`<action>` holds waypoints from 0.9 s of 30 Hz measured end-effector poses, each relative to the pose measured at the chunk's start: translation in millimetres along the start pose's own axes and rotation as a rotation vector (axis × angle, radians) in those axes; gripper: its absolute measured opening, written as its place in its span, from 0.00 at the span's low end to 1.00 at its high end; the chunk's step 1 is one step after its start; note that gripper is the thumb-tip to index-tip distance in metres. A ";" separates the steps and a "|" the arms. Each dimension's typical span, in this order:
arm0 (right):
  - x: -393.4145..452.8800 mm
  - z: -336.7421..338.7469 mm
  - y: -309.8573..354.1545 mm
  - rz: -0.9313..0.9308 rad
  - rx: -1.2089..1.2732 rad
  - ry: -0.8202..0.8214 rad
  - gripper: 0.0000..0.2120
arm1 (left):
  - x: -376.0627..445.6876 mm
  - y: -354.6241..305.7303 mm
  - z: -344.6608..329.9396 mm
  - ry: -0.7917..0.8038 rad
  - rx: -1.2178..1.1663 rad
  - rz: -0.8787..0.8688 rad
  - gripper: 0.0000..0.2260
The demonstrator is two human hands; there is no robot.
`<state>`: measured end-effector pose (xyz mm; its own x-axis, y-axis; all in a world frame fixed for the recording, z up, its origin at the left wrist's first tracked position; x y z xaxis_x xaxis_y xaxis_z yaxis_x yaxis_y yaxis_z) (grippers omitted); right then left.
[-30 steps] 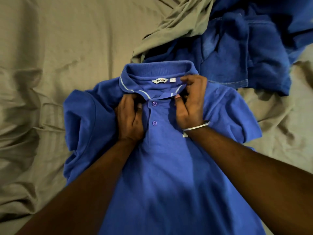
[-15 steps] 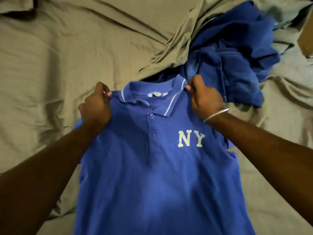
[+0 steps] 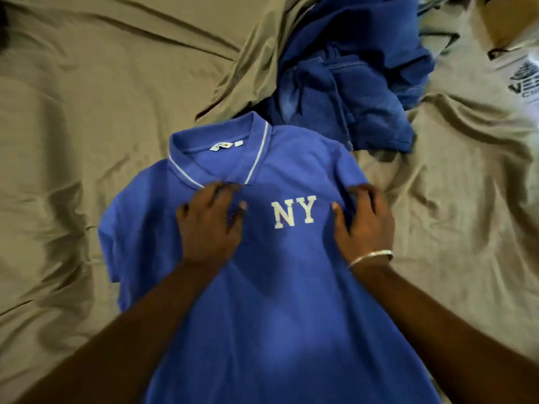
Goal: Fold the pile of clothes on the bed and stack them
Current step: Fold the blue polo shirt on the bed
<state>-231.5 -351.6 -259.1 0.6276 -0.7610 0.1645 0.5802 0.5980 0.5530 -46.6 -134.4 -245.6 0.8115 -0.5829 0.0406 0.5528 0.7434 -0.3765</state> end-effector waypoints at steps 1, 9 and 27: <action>-13.0 7.4 -24.7 -0.101 0.007 -0.008 0.20 | -11.1 -12.8 -23.5 0.116 0.037 -0.005 0.24; -9.7 -6.0 -88.0 -0.492 0.221 0.133 0.24 | -39.4 -1.4 -109.0 0.537 0.074 0.218 0.51; 101.3 62.4 -117.7 -0.423 0.372 -0.128 0.25 | -39.7 2.2 -123.3 0.554 0.119 0.258 0.50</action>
<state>-268.6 -514.8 -256.5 0.2993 -0.9529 -0.0491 0.5308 0.1235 0.8385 -101.0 -150.1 -362.1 0.7205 -0.4397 -0.5363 0.3957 0.8957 -0.2028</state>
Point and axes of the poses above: each hand's wrist, its own x-axis towards the middle knuckle, its own z-axis out of the back of the hand, y = z × x, the point moved 10 cm from there along x, towards the middle knuckle, and after that the axes turned 1 degree about x, right-handed, at the moved point
